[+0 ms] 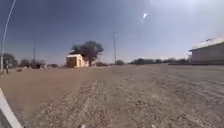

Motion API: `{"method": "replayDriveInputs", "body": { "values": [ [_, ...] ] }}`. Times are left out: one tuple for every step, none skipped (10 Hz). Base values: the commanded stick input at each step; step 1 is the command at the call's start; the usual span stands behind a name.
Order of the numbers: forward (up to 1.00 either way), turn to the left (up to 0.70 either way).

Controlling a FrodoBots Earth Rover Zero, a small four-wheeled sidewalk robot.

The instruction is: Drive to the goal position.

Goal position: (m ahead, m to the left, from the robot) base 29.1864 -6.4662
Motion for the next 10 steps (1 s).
{"method": "replayDriveInputs", "body": {
  "values": [
    [0.7, 0.0],
    [0.7, 0.0],
    [0.7, 0.0],
    [0.7, 0.0],
    [0.7, 0.0],
    [0.7, 0.0],
    [0.7, -0.35],
    [0.7, -0.35],
    [0.7, -0.35],
    [0.7, 0.0]
  ]
}}
